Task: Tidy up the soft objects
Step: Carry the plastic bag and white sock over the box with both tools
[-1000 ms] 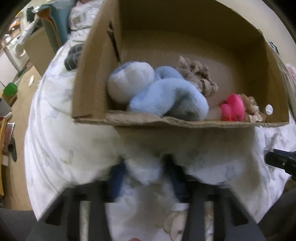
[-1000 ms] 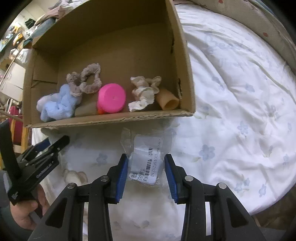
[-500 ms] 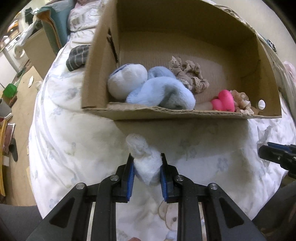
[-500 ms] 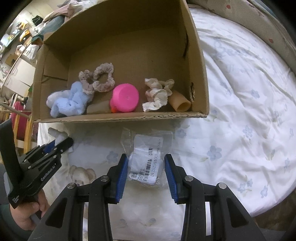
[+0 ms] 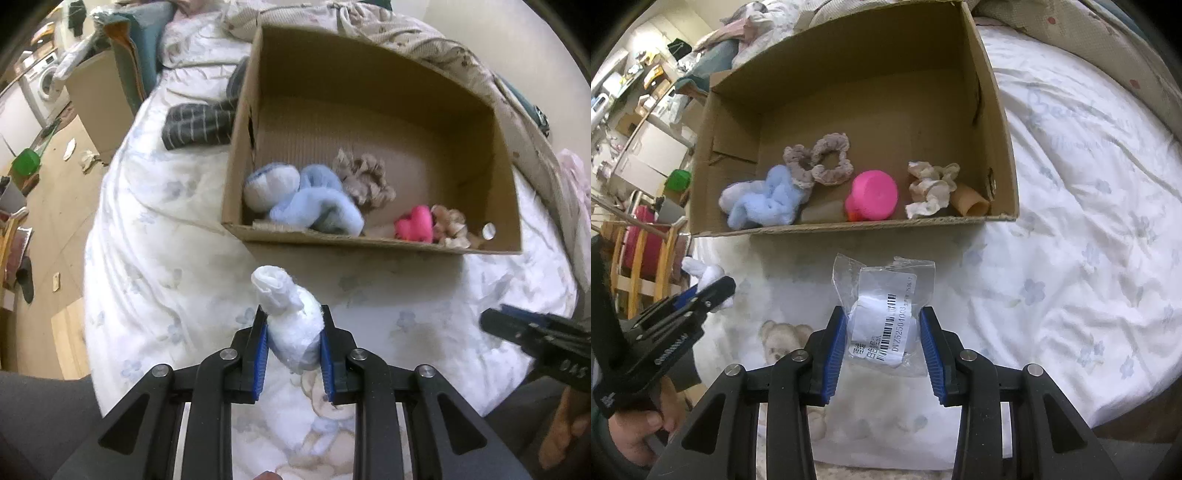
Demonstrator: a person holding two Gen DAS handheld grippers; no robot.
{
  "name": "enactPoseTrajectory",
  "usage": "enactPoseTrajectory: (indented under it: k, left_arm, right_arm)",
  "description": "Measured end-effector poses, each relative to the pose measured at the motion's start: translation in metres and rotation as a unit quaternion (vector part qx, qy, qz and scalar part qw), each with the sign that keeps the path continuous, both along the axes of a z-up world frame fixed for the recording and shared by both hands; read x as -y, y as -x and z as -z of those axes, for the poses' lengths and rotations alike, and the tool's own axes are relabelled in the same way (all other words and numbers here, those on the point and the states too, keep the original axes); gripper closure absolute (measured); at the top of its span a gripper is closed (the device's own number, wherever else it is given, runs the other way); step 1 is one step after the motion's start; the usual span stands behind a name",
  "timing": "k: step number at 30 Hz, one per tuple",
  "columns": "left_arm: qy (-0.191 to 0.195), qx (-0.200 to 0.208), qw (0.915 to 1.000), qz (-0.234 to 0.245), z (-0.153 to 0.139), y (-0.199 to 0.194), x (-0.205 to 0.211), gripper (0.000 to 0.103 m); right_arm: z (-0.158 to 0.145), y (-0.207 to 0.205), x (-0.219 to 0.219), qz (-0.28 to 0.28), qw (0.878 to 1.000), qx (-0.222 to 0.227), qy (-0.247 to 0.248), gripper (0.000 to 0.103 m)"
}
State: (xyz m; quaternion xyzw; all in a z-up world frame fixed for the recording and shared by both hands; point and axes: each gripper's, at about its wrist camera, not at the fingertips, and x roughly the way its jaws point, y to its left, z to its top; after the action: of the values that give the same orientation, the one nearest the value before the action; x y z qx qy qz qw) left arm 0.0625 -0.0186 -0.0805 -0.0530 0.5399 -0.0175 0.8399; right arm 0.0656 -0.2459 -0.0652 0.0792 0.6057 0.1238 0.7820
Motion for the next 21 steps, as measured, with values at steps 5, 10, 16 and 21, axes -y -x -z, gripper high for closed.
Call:
enactPoseTrajectory:
  k: [5,10,16,21]
  left_arm:
    - [-0.024,0.01,0.9997,0.004,-0.015,0.013,0.003,0.081]
    - [-0.024,0.02,0.9995,0.006,-0.037,0.027,0.006,0.081]
    - [-0.012,0.05,0.9986,0.009,-0.079,0.025,0.01,0.081]
    - [-0.004,0.07,0.9973,0.022,-0.107,0.019,0.018,0.081]
  right_arm:
    - [-0.016,0.01,-0.005,-0.002,1.0,0.024,0.01,0.062]
    - [-0.05,0.013,-0.014,-0.017,0.998,0.064,0.003,0.062]
    - [-0.094,0.011,-0.007,-0.014,0.993,0.116,-0.019,0.062]
    - [-0.107,0.009,0.008,-0.007,0.991,0.125,-0.036,0.062]
